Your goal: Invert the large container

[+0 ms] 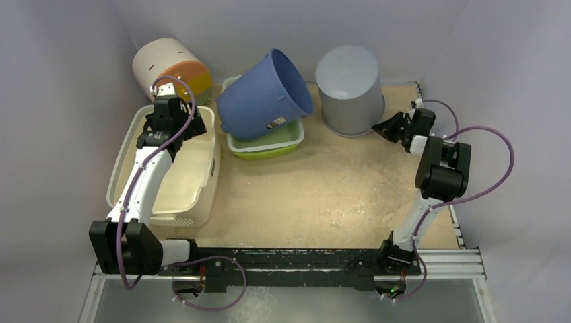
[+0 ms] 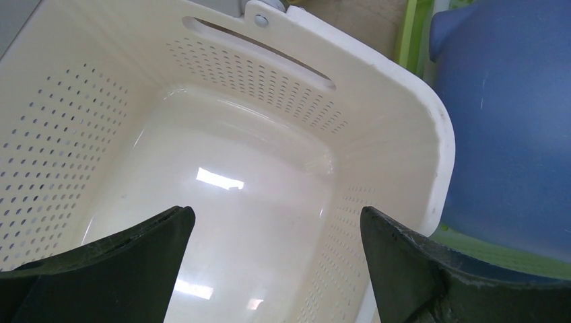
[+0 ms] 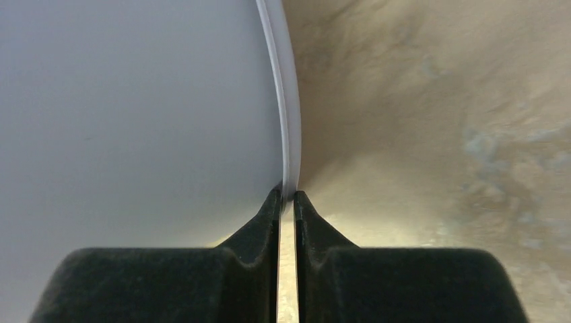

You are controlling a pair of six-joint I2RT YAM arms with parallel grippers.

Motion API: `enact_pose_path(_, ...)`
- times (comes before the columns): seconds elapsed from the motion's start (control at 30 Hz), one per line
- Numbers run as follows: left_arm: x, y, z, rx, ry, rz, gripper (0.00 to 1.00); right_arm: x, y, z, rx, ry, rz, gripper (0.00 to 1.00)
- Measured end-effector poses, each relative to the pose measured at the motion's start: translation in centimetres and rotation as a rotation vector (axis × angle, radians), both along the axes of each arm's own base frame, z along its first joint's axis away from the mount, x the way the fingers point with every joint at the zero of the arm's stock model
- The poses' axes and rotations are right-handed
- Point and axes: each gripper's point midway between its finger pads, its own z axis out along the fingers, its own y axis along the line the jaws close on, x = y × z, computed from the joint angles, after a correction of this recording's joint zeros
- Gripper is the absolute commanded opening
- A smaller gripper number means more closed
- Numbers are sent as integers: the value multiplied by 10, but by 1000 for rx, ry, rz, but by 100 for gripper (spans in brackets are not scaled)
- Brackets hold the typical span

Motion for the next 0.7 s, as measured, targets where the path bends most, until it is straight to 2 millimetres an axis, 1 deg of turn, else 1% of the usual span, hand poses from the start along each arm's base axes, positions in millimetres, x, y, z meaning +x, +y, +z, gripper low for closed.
enact_pose_path(0.2, 0, 0, 0, 0, 0, -1, 96, 1, -22, -8, -137, 64, -37, 27)
enact_pose_path(0.33, 0, -1, 0, -3, -1, -4, 96, -5, -28, -14, -191, 100, -40, 30)
enact_pose_path(0.47, 1, -1, 1, -5, -4, -6, 96, -11, -34, -9, -240, 118, -47, 30)
enact_pose_path(0.6, 2, -1, 1, -5, -8, -7, 96, -15, -37, 14, -281, 96, -57, 32)
enact_pose_path(0.7, 2, -2, 1, -8, -9, -10, 95, -20, -34, 45, -315, 52, -60, 33)
